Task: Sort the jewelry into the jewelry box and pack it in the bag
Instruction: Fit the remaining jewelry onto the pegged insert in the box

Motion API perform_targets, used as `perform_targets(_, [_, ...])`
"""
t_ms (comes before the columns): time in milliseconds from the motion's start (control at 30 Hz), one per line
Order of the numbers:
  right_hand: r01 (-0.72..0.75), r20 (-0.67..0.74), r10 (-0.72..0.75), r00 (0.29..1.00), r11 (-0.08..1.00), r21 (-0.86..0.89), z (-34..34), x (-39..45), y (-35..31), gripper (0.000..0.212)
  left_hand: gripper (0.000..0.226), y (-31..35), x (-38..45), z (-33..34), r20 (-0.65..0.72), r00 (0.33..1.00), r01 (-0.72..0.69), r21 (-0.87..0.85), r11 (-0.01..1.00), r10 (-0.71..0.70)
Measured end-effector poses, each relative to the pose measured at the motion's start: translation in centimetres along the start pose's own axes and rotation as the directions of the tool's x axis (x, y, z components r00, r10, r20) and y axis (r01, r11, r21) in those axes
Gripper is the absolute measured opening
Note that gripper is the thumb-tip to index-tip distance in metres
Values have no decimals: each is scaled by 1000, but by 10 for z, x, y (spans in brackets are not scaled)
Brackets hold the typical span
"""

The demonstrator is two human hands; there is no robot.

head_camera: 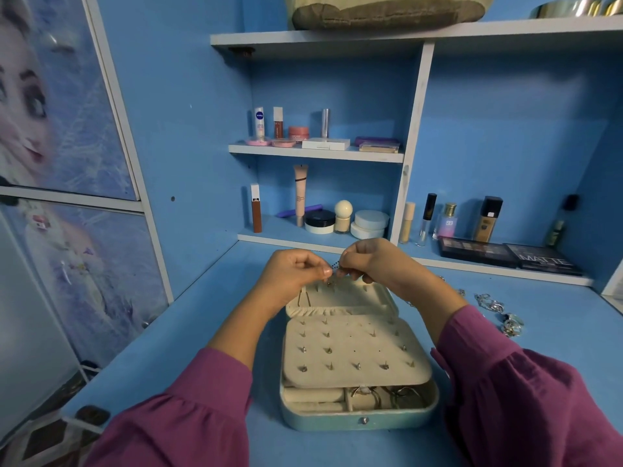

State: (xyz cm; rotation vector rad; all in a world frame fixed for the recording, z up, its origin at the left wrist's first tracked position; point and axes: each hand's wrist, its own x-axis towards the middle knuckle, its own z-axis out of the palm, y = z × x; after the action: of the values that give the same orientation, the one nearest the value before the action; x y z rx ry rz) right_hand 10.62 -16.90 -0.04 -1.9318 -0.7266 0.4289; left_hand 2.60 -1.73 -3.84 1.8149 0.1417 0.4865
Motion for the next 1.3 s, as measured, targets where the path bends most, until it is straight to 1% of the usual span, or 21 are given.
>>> perform_targets(67, [-18, 19, 18, 1000, 999, -30, -1, 1, 2, 8, 10, 0, 0, -2, 1, 1000, 8, 14, 1000, -8])
perform_targets(133, [-24, 74, 31, 997, 996, -88, -2, 0, 4, 5, 9, 2, -1, -3, 7, 1000, 14, 7, 1000, -14])
perform_targets(233, [-33, 173, 67, 983, 981, -191, -2, -1, 3, 12, 7, 3, -2, -4, 37, 999, 32, -4, 999, -32])
perform_targets(333, [-24, 242, 79, 967, 974, -224, 0, -3, 3, 14, 6, 4, -4, -3, 69, 997, 47, 4, 999, -47])
perform_targets(500, [-18, 225, 71, 972, 972, -233, 1, -1, 4, 17, 7, 8, -5, -5, 78, 997, 19, 7, 1000, -19])
perform_targets(600, [-25, 191, 75, 979, 968, -250, 2, 1, 4, 13, 11, 4, -3, -9, 58, 998, 34, 15, 999, -35])
perform_targets(633, [-19, 162, 64, 985, 964, -267, 4, 2, 5, 13, 13, 1, -1, -9, 48, 998, 36, 45, 998, -38])
perform_targets(700, [11, 77, 15, 997, 947, -321, 10, 6, 10, 15, 14, -5, 3, -8, 11, 1000, 14, 156, 988, -15])
perform_targets(800, [73, -55, -106, 993, 904, -420, 21, 14, 21, 11, 19, -17, 11, -3, -85, 993, -41, 359, 932, 77])
perform_targets(900, [93, -110, -156, 982, 896, -434, 21, 17, 26, 12, 19, -20, 13, -4, -153, 978, -54, 462, 885, 139])
perform_targets(967, [103, -103, -164, 981, 892, -440, 18, 17, 26, 11, 18, -20, 13, -8, -121, 980, -75, 507, 859, 157])
perform_targets(1100, [95, -19, -121, 993, 859, -504, 19, 16, 25, 17, 14, -17, 10, -8, -22, 998, -40, 591, 806, 66])
perform_targets(1200, [111, 31, -112, 993, 836, -537, 19, 14, 25, 20, 22, -19, 8, -7, -10, 998, -36, 640, 767, 56])
perform_targets(1300, [132, 41, -132, 990, 816, -563, 18, 12, 24, 23, 27, -18, 6, -10, -16, 999, -19, 667, 745, 39])
